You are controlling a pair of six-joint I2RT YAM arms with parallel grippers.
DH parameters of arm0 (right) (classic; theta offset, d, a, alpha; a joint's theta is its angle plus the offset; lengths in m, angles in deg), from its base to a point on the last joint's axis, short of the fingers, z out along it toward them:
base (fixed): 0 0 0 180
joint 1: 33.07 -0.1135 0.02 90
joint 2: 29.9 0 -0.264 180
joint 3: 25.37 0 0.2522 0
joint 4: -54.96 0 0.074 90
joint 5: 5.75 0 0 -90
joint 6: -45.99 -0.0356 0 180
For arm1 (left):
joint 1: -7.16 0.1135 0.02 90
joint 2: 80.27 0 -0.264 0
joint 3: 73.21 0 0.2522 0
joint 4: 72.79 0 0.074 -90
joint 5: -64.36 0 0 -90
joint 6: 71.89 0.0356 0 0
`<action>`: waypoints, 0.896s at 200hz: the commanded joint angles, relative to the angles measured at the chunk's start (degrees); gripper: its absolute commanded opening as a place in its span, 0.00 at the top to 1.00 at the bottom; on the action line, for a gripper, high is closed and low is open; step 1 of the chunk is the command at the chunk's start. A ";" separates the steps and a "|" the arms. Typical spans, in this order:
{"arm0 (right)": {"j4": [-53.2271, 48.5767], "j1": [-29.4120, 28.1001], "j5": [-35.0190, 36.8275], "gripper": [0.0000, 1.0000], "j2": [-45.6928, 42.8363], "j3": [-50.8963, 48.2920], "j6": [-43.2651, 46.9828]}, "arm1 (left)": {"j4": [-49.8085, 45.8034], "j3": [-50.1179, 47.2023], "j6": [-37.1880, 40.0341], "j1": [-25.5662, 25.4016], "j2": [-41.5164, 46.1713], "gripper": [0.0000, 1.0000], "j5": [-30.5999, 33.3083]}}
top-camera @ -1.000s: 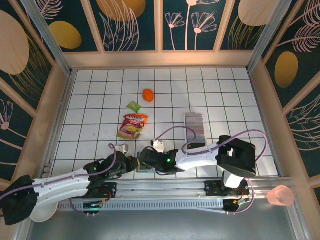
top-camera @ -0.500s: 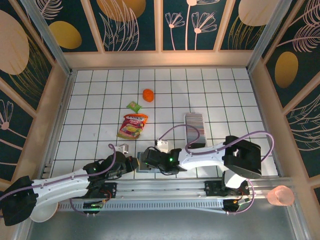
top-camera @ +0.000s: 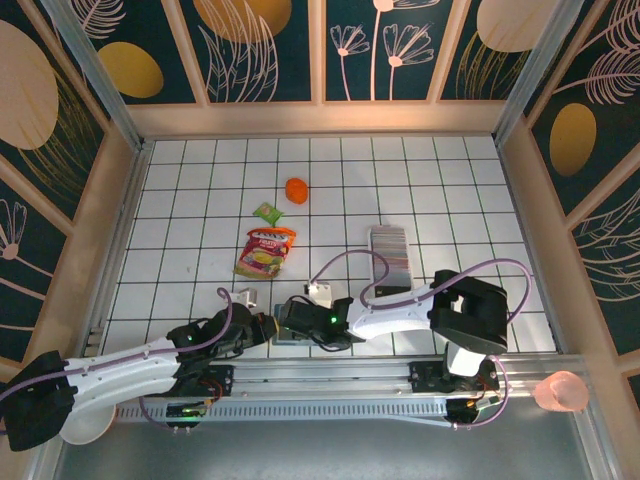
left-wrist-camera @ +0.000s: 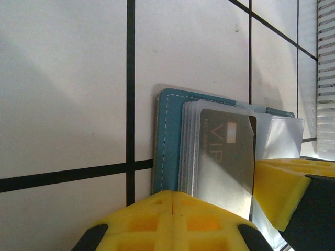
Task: Put the credit cards into the card holder
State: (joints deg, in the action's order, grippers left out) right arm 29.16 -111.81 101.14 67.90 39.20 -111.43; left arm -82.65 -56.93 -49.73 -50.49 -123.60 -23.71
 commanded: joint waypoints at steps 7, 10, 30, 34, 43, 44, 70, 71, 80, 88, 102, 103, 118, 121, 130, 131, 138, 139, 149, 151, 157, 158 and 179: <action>1.22 -0.57 1.01 0.95 0.15 2.50 1.92 | 0.32 -0.77 -1.17 -0.07 0.07 0.99 -1.20; 0.67 -0.55 1.24 0.95 -0.16 2.47 1.89 | 0.32 -0.77 -1.16 -0.03 0.02 0.99 -1.17; -3.38 -0.74 3.00 0.87 -3.23 2.03 1.20 | 0.32 -0.99 -1.19 -0.05 0.29 0.99 -0.90; -4.22 -0.85 3.24 0.85 -3.94 1.81 0.99 | 0.32 -0.95 -1.20 -0.03 0.35 0.99 -0.88; -5.96 -1.06 3.68 0.81 -5.54 1.41 0.44 | 0.27 -1.03 -1.22 -0.06 0.42 0.99 -0.88; -6.28 -1.10 3.72 0.80 -5.70 1.41 0.40 | 0.30 -1.03 -1.24 -0.03 0.39 0.99 -0.92; -11.49 -1.94 3.77 0.71 -8.99 -0.54 -3.81 | 0.32 -1.03 -1.24 -0.03 0.56 0.98 -0.75; -11.59 -1.94 3.77 0.70 -9.05 -0.62 -4.01 | 0.32 -1.03 -1.20 -0.02 0.59 0.98 -0.77; -12.19 -2.40 3.32 0.67 -9.77 -1.69 -5.54 | 0.24 -1.03 -1.21 -0.02 0.62 0.98 -0.75; -12.23 -2.81 2.81 0.66 -10.28 -2.62 -6.73 | 0.27 -1.03 -1.24 -0.07 0.59 0.98 -0.73; -12.14 -3.49 2.30 0.66 -10.68 -3.90 -8.39 | 0.32 -1.03 -1.25 -0.07 0.57 0.98 -0.79; -12.14 -3.51 2.20 0.66 -10.64 -3.97 -8.50 | 0.32 -1.03 -1.25 -0.04 0.59 0.98 -0.79; -12.06 -3.91 1.51 0.62 -10.36 -4.88 -9.79 | 0.32 -1.03 -1.25 -0.02 0.61 0.98 -0.84; -12.03 -3.94 1.36 0.61 -10.29 -4.99 -9.89 | 0.32 -1.03 -1.27 -0.01 0.57 0.98 -0.80; -12.05 -3.99 1.22 0.60 -10.05 -5.32 -10.40 | 0.32 -1.03 -1.25 -0.08 0.62 0.98 -0.88; -12.05 -4.02 1.18 0.60 -10.02 -5.34 -10.43 | 0.32 -1.03 -1.25 -0.09 0.62 0.98 -0.88; -12.03 -4.03 1.12 0.60 -9.89 -5.45 -10.57 | 0.32 -1.03 -1.27 -0.04 0.57 0.98 -0.89; -12.04 -4.00 1.13 0.60 -9.90 -5.45 -10.60 | 0.32 -1.03 -1.30 -0.07 0.59 0.98 -0.88; -11.96 -4.00 0.94 0.60 -9.69 -5.59 -10.72 | 0.27 -1.03 -1.25 -0.08 0.61 0.98 -0.86; -11.87 -4.04 0.89 0.60 -9.66 -5.60 -10.72 | 0.31 -1.03 -1.29 -0.09 0.57 0.98 -0.88; -11.75 -4.04 0.89 0.58 -9.59 -5.63 -10.79 | 0.32 -1.01 -1.25 -0.01 0.62 0.98 -0.88; -11.68 -4.05 0.88 0.58 -9.53 -5.63 -10.84 | 0.32 -1.02 -1.25 -0.05 0.57 0.98 -0.88; -10.17 -4.06 0.73 0.57 -9.00 -5.81 -10.63 | 0.32 -1.14 -1.48 -0.06 0.57 0.98 -0.88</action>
State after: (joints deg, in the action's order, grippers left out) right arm 19.13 -115.41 101.05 57.78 34.08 -120.28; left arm -82.61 -57.06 -49.95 -50.49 -123.39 -23.73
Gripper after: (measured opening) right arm 0.426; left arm 0.039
